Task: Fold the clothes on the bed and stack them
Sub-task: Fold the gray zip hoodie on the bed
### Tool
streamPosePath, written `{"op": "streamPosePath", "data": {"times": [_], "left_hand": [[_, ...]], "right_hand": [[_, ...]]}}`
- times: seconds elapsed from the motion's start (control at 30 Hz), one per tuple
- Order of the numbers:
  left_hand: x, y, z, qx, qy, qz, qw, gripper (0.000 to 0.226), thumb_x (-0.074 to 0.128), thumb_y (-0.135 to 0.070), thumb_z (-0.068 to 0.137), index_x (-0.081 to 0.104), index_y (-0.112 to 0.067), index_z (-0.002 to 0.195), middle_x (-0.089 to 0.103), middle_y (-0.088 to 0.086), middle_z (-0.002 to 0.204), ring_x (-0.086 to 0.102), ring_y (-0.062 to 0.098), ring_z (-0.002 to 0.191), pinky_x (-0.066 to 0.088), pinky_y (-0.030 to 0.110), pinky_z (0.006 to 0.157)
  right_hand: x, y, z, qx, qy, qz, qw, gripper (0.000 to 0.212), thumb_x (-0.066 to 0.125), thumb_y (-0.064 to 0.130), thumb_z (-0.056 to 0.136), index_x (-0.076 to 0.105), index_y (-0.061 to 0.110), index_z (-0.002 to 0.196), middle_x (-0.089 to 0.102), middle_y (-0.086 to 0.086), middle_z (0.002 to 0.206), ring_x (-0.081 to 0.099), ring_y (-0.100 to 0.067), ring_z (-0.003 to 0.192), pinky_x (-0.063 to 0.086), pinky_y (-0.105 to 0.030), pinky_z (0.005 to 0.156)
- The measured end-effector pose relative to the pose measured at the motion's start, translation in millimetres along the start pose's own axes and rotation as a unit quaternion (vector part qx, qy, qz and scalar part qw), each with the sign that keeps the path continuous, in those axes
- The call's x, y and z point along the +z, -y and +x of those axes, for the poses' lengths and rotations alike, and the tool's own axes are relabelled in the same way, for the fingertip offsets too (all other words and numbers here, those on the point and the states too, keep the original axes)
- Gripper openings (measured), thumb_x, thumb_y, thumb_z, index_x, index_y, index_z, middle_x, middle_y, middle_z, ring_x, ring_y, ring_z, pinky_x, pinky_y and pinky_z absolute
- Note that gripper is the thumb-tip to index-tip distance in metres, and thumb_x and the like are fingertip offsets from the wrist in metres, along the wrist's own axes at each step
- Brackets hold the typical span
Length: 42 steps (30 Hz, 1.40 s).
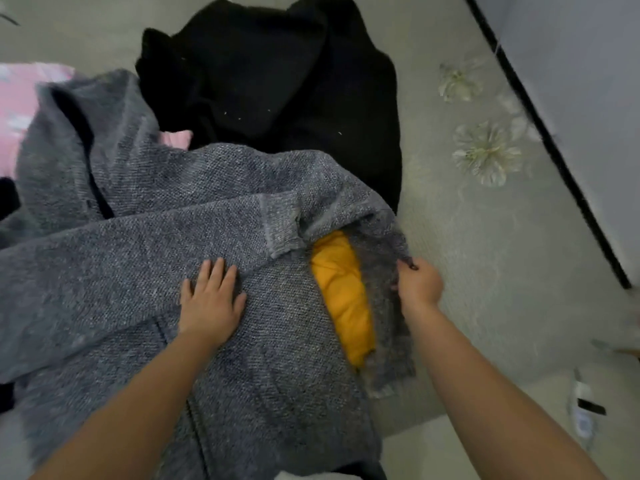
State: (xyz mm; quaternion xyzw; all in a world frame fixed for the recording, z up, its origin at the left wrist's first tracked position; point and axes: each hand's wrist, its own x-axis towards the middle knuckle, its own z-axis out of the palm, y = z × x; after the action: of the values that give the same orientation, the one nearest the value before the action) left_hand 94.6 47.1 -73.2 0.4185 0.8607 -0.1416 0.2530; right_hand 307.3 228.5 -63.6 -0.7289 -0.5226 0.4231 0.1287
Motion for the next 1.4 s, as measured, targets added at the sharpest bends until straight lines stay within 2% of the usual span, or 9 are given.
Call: {"op": "streamPosePath", "data": {"times": [0.1,0.27,0.43,0.57,0.7,0.83,1.0,1.17,1.4], "left_hand": [[-16.1,-6.3,1.1,-0.008,-0.022,-0.018,1.0,0.056,0.021,-0.043,0.098,0.007,-0.02,0.147,-0.005,0.003,0.156,-0.008,0.022,0.142,0.005,0.043,0.114],[-37.3,25.8,-19.0,-0.06,-0.097,-0.098,0.989,0.056,0.025,-0.037,0.098,0.007,-0.018,0.147,0.004,0.002,0.156,-0.001,0.021,0.143,0.01,0.042,0.113],[-32.3,107.7,-65.1,-0.178,-0.191,-0.273,0.926,0.055,0.04,-0.022,0.097,0.02,-0.005,0.144,0.026,0.013,0.15,0.014,0.028,0.141,0.027,0.045,0.107],[-0.6,167.2,-100.3,-0.254,-0.203,-0.35,0.879,0.054,0.045,-0.014,0.094,0.025,0.001,0.142,0.036,0.024,0.141,0.027,0.035,0.134,0.026,0.044,0.108],[28.9,196.9,-112.7,-0.267,-0.187,-0.351,0.878,0.052,0.047,-0.012,0.093,0.03,0.006,0.138,0.039,0.027,0.138,0.035,0.037,0.129,0.026,0.042,0.107],[35.5,216.9,-92.1,-0.228,-0.213,-0.322,0.894,0.05,0.05,-0.018,0.092,0.036,0.002,0.135,0.042,0.022,0.135,0.037,0.033,0.126,0.029,0.041,0.104],[32.8,245.0,-55.5,-0.241,-0.183,-0.28,0.911,0.055,0.04,-0.035,0.095,0.026,-0.013,0.143,0.02,0.01,0.152,0.013,0.027,0.14,0.021,0.041,0.111],[26.2,268.5,-23.0,-0.218,-0.163,-0.266,0.925,0.053,0.034,-0.031,0.098,0.02,-0.009,0.144,0.026,0.008,0.149,0.018,0.024,0.139,0.019,0.036,0.111],[-3.6,297.4,-0.5,-0.147,-0.287,-0.216,0.922,0.012,0.054,0.0,0.085,0.064,0.003,0.091,0.06,0.023,0.086,0.054,0.04,0.085,0.041,0.044,0.07]], "right_hand": [[-26.8,36.3,12.0,-0.059,-0.069,0.045,0.995,0.024,0.047,0.007,0.092,0.066,0.001,0.105,0.066,-0.018,0.099,0.062,-0.031,0.085,0.045,-0.033,0.078],[-6.8,125.1,-31.4,-0.381,-0.073,0.023,0.921,0.032,0.05,-0.006,0.086,0.059,-0.003,0.116,0.056,-0.022,0.122,0.051,-0.031,0.115,0.027,-0.011,0.092],[88.6,155.7,-138.1,-0.692,0.143,-0.045,0.706,0.036,0.056,-0.019,0.072,0.064,-0.009,0.105,0.055,-0.033,0.118,0.053,-0.05,0.108,0.048,-0.039,0.089],[143.0,115.0,-184.0,-0.691,0.378,-0.262,0.557,0.062,0.044,-0.023,0.078,0.044,0.004,0.133,0.024,-0.02,0.148,0.016,-0.04,0.138,0.014,-0.044,0.112],[166.3,76.7,-175.8,-0.661,0.31,-0.375,0.571,0.055,0.057,-0.006,0.083,0.043,0.006,0.135,0.028,-0.022,0.146,0.023,-0.04,0.136,0.024,-0.058,0.108],[182.6,66.8,-159.6,-0.566,0.273,-0.542,0.559,0.067,0.042,0.031,0.097,0.0,0.022,0.147,-0.011,-0.002,0.155,-0.012,-0.022,0.142,-0.007,-0.046,0.113],[195.4,65.3,-158.8,-0.521,0.252,-0.564,0.59,0.065,0.036,0.014,0.098,-0.006,0.024,0.147,-0.017,-0.002,0.154,-0.014,-0.022,0.142,-0.003,-0.04,0.115],[201.1,64.5,-159.2,-0.499,0.233,-0.555,0.624,0.073,0.034,-0.004,0.092,-0.006,0.026,0.146,-0.017,0.0,0.154,-0.016,-0.021,0.141,-0.004,-0.035,0.115],[209.8,67.0,-164.2,-0.481,0.245,-0.536,0.649,0.067,0.028,-0.004,0.094,-0.002,0.026,0.147,-0.011,0.004,0.154,-0.014,-0.016,0.141,-0.011,-0.029,0.112]]}}
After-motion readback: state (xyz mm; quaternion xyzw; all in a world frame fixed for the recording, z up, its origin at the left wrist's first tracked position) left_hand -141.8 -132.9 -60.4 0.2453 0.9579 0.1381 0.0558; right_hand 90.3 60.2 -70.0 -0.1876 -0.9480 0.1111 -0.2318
